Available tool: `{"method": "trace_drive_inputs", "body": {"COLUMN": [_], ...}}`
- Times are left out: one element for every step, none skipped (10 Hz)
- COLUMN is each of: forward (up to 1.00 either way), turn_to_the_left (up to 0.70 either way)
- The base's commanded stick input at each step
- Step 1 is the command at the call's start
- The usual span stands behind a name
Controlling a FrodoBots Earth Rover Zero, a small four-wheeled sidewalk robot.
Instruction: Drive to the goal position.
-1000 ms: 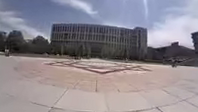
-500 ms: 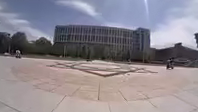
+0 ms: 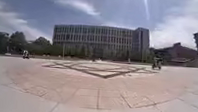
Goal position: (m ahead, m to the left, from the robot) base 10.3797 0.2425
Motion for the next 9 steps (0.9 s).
{"method": "trace_drive_inputs", "body": {"forward": [0.56, 0.56, 0.56, 0.56, 0.56, 0.56, 0.56, 0.56, 0.56], "turn_to_the_left": [0.0, 0.0, 0.0, 0.0, 0.0, 0.0, 0.0, 0.0, 0.0]}}
